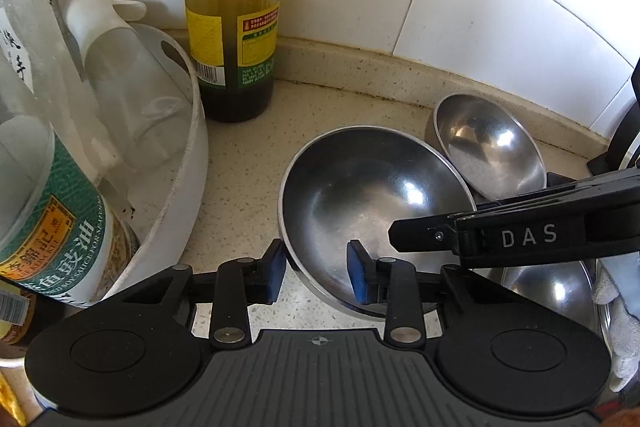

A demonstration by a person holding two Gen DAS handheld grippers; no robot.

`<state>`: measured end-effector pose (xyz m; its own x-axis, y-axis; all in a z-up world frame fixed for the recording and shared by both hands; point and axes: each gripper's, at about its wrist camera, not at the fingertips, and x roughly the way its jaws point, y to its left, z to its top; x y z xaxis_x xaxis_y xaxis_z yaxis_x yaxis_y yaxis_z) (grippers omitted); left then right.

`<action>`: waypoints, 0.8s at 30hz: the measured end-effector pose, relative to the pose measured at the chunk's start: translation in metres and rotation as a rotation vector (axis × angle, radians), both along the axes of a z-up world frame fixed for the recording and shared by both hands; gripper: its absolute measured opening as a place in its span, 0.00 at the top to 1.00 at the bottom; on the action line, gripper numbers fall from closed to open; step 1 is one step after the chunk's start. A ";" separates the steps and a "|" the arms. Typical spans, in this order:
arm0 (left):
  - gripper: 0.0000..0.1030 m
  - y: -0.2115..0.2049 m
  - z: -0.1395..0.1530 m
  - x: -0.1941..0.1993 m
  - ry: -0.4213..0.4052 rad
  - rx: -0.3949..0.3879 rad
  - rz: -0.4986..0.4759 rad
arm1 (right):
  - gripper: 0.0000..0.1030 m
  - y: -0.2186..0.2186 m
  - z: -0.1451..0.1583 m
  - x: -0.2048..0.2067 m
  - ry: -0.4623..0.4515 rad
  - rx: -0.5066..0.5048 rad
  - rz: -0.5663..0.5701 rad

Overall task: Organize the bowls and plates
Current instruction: 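Grip the rim of a steel bowl with both tools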

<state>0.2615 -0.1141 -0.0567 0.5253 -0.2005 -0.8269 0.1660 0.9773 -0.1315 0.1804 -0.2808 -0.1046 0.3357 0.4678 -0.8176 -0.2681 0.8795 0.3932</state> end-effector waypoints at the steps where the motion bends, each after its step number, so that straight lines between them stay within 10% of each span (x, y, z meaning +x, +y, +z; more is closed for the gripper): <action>1: 0.60 0.001 0.001 -0.001 -0.005 0.000 -0.002 | 0.61 0.001 0.003 0.000 -0.006 0.002 -0.003; 24: 0.57 -0.050 0.062 -0.063 -0.122 -0.058 -0.211 | 0.61 -0.065 0.064 -0.093 -0.073 -0.037 -0.178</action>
